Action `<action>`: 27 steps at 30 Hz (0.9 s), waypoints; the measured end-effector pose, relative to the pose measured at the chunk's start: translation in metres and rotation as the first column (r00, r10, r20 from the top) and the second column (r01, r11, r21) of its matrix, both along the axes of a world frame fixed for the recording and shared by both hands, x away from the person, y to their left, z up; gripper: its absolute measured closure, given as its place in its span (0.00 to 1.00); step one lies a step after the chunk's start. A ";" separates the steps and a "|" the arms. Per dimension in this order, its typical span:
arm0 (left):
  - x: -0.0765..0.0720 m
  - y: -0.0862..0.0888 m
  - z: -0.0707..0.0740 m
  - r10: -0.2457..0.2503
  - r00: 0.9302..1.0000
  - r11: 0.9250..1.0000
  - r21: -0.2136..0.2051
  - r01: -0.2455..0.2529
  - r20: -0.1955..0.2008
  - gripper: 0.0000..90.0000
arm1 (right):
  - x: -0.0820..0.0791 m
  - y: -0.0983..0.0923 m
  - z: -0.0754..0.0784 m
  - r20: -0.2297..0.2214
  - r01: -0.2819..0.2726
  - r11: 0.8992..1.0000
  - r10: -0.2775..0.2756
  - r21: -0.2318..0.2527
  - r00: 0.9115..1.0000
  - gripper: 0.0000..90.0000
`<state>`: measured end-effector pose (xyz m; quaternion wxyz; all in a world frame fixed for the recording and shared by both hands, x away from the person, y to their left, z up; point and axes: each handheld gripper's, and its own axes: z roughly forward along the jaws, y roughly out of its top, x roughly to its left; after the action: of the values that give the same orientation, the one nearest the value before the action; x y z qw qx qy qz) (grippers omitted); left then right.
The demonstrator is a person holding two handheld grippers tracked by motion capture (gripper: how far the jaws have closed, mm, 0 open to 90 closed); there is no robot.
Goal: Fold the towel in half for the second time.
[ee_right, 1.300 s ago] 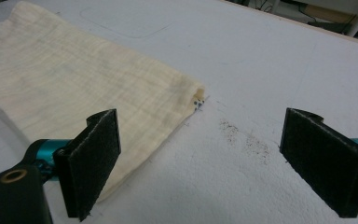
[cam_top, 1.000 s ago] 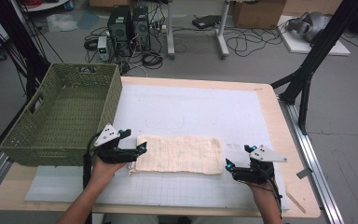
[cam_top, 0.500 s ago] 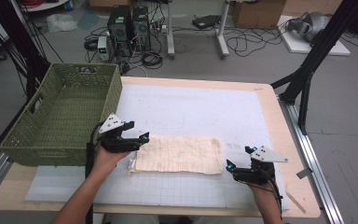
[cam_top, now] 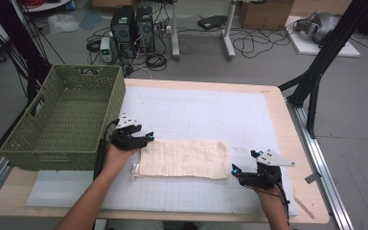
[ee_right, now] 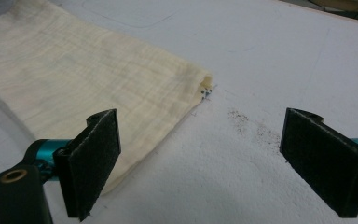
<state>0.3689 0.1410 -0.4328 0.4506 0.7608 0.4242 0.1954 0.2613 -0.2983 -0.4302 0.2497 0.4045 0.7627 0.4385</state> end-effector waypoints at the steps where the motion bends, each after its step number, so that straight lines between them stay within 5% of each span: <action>1: 0.001 0.000 -0.001 -0.001 1.000 1.000 0.005 0.001 -0.005 0.45 | 0.000 0.000 0.000 -0.006 -0.002 1.000 0.002 0.000 1.000 0.13; 8: 0.003 -0.002 -0.011 -0.030 0.996 0.995 0.095 0.039 -0.087 0.52 | 0.000 0.001 0.000 -0.003 -0.006 1.000 0.006 -0.003 1.000 0.13; 11: 0.003 -0.003 -0.014 -0.046 0.995 0.992 0.114 0.057 -0.093 0.61 | 0.000 0.001 -0.001 -0.009 -0.006 1.000 0.006 -0.003 1.000 0.13; 17: -0.004 -0.004 -0.015 -0.114 0.992 0.986 0.114 0.121 -0.060 0.89 | 0.004 0.004 -0.001 -0.014 -0.006 1.000 0.006 -0.007 1.000 0.13; 27: -0.007 0.000 -0.013 -0.109 0.993 0.993 0.049 0.111 -0.050 0.93 | 0.040 0.015 0.006 -0.056 -0.015 1.000 0.016 0.016 0.998 0.12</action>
<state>0.3615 0.1413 -0.4454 0.4309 0.7986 0.3870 0.1633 0.3012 -0.2831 -0.4240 0.2217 0.4125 0.7692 0.4347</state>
